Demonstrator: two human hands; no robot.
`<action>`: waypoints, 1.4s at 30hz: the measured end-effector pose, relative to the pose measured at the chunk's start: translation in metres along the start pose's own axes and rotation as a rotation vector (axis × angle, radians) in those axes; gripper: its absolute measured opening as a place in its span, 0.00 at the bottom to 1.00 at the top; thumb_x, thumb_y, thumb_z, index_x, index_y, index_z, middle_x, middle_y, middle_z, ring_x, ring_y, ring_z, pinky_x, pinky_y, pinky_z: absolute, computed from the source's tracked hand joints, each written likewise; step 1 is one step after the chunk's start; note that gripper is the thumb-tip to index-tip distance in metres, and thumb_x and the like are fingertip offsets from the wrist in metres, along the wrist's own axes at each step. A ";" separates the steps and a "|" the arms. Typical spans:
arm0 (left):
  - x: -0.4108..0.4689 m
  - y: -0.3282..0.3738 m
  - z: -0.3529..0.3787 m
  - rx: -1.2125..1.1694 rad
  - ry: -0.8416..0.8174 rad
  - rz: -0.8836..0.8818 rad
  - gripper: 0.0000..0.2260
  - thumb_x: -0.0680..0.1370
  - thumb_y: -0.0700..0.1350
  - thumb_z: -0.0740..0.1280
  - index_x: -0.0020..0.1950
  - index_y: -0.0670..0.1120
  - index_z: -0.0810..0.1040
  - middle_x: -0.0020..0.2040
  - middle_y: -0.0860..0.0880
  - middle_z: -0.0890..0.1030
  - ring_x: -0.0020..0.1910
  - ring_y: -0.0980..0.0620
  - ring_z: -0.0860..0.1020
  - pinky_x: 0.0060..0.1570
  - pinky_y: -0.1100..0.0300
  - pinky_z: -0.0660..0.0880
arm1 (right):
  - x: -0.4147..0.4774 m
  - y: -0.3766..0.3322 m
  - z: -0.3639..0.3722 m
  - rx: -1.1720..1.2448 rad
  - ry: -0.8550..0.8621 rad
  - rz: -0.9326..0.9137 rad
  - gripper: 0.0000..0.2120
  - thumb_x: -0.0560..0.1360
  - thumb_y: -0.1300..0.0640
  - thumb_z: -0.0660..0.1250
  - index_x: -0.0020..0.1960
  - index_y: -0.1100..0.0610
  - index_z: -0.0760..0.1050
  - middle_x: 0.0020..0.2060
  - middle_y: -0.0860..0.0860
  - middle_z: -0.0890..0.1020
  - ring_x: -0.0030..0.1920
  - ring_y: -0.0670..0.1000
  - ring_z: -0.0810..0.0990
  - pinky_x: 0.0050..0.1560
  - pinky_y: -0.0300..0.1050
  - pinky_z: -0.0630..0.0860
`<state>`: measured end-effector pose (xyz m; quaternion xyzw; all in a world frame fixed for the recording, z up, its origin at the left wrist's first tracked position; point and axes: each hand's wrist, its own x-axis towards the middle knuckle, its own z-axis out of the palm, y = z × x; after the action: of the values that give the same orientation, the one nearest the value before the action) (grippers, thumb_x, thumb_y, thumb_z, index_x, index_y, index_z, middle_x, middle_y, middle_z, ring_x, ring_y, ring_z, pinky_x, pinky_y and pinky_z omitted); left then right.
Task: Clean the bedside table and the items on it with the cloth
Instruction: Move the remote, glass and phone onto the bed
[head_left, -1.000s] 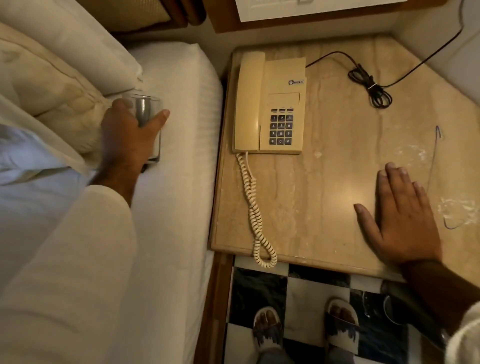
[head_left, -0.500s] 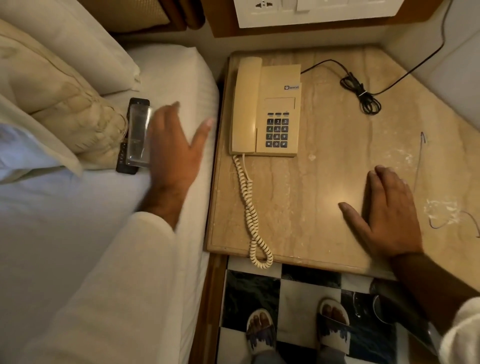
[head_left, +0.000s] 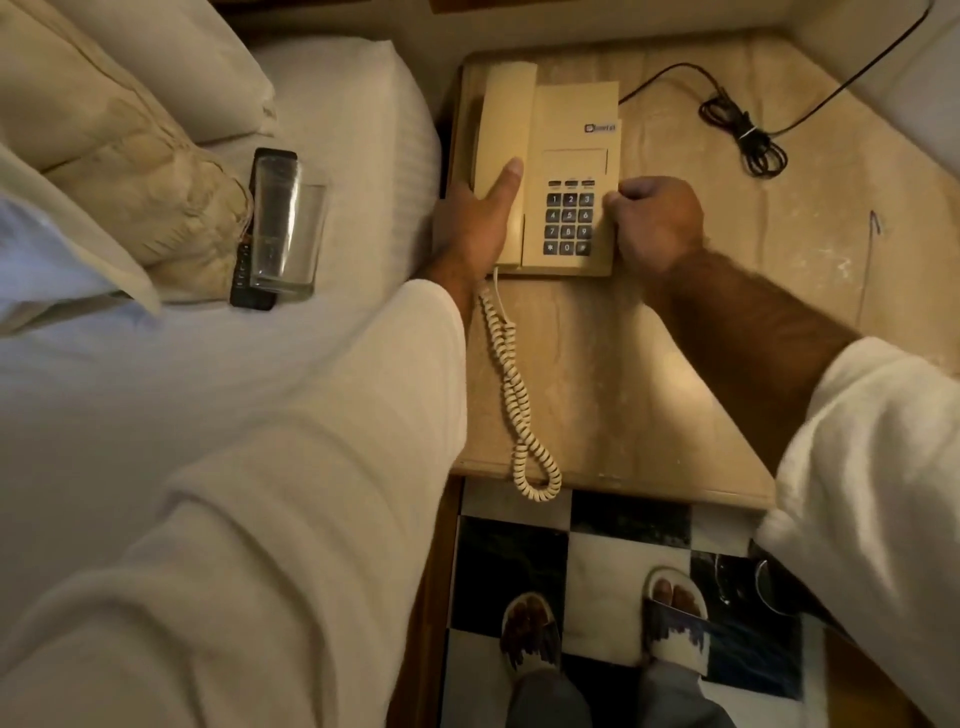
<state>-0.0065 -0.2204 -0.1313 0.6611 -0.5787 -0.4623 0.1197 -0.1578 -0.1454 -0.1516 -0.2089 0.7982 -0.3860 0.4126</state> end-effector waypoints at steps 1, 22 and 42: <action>-0.009 -0.002 -0.003 -0.031 0.010 0.017 0.37 0.82 0.67 0.63 0.83 0.46 0.63 0.79 0.44 0.72 0.77 0.43 0.72 0.75 0.48 0.72 | -0.012 0.002 -0.003 0.040 -0.008 0.009 0.14 0.85 0.56 0.66 0.68 0.55 0.82 0.63 0.51 0.85 0.62 0.51 0.85 0.67 0.53 0.81; -0.212 -0.193 -0.205 0.156 0.669 -0.021 0.37 0.72 0.81 0.59 0.64 0.54 0.80 0.51 0.49 0.86 0.46 0.45 0.84 0.45 0.49 0.82 | -0.277 0.025 0.117 0.219 -0.523 -0.017 0.11 0.75 0.56 0.79 0.49 0.45 0.79 0.43 0.43 0.84 0.46 0.38 0.82 0.46 0.30 0.80; -0.179 -0.183 -0.134 0.429 0.558 0.594 0.27 0.87 0.56 0.58 0.76 0.37 0.72 0.74 0.37 0.73 0.75 0.43 0.70 0.78 0.58 0.63 | -0.192 0.071 0.089 -0.496 -0.093 -0.545 0.31 0.84 0.40 0.60 0.81 0.56 0.66 0.82 0.56 0.65 0.84 0.59 0.57 0.84 0.61 0.52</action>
<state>0.2306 -0.0585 -0.1005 0.5755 -0.7715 -0.0820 0.2585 0.0243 -0.0164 -0.1447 -0.5248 0.7631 -0.2666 0.2671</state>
